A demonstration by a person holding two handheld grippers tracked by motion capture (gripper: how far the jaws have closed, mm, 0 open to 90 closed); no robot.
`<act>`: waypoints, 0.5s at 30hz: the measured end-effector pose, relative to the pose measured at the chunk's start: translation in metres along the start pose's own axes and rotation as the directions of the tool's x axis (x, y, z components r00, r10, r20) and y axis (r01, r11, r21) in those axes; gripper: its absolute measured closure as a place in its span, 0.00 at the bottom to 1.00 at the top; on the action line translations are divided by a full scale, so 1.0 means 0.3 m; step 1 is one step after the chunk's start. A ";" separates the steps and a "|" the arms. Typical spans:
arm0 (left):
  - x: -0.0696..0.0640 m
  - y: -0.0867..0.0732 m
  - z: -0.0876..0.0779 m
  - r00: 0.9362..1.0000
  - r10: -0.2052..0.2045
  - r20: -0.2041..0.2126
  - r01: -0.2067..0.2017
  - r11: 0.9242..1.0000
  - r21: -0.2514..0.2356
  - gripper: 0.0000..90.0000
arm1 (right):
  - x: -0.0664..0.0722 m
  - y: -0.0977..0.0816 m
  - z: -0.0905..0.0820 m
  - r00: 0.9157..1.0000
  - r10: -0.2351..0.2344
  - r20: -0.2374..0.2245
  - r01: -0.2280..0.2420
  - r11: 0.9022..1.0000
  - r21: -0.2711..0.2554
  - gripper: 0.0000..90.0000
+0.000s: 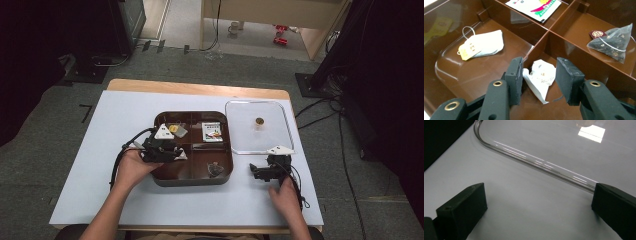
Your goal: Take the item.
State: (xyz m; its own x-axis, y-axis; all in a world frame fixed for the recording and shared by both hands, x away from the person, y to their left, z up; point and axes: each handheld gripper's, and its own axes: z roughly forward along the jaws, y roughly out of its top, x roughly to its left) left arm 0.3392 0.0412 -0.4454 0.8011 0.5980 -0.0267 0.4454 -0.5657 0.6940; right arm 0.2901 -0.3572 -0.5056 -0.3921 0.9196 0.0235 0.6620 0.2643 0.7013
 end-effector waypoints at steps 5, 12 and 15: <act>-0.008 -0.001 0.012 1.000 0.021 0.017 -0.021 1.000 0.004 0.61 | 0.000 0.000 0.000 1.000 0.000 0.000 0.000 1.000 0.000 0.00; -0.023 -0.009 0.039 0.999 0.046 0.013 -0.047 0.997 0.063 0.59 | 0.000 0.000 0.000 1.000 0.000 0.000 0.000 1.000 0.000 0.00; -0.023 -0.013 0.050 0.999 0.042 0.015 -0.043 0.996 0.082 0.59 | 0.000 0.000 0.000 1.000 0.000 0.000 0.000 1.000 0.000 0.00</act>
State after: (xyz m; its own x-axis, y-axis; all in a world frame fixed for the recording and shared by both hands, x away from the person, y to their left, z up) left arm 0.3379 0.0308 -0.4587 0.8249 0.5652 -0.0083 0.4419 -0.6356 0.6330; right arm 0.2901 -0.3572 -0.5056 -0.3921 0.9196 0.0237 0.6621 0.2642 0.7013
